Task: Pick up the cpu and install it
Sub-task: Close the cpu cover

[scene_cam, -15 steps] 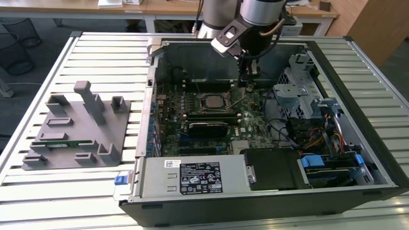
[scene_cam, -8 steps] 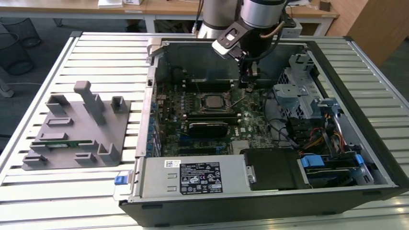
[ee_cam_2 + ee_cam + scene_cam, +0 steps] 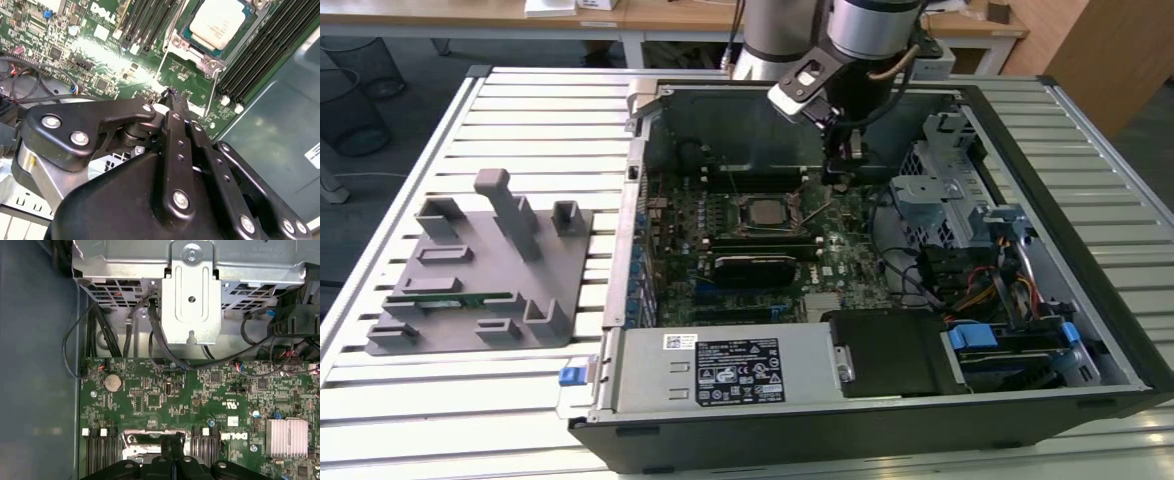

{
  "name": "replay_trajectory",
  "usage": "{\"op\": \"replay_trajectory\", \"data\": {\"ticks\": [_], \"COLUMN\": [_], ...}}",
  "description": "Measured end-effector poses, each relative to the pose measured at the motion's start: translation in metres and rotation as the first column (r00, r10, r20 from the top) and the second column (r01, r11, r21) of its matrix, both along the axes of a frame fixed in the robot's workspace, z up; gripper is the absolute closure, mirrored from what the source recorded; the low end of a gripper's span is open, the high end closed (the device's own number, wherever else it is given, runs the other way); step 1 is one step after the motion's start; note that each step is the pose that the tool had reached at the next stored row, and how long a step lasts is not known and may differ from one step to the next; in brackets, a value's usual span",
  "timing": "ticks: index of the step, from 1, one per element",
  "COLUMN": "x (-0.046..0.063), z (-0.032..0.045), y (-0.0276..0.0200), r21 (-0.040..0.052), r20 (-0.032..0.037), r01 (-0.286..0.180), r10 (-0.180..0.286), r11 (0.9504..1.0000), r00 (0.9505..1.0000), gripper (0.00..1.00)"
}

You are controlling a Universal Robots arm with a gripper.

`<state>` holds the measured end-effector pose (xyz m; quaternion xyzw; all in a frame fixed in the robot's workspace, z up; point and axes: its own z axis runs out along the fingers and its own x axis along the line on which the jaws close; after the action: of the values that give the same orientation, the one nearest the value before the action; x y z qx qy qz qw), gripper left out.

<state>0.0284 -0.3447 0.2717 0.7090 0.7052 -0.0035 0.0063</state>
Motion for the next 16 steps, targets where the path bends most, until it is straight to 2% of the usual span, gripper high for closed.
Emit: {"op": "replay_trajectory", "data": {"ticks": [7, 16], "x": [0.011, 0.021], "z": [-0.0023, -0.0071], "y": [0.0043, 0.0057], "r21": [-0.0005, -0.0004], "r20": [0.0, 0.0], "r01": [0.0, 0.0], "r10": [0.0, 0.0], "r11": [1.0, 1.0], "r00": [1.0, 1.0], "gripper": [0.89, 0.89]}}
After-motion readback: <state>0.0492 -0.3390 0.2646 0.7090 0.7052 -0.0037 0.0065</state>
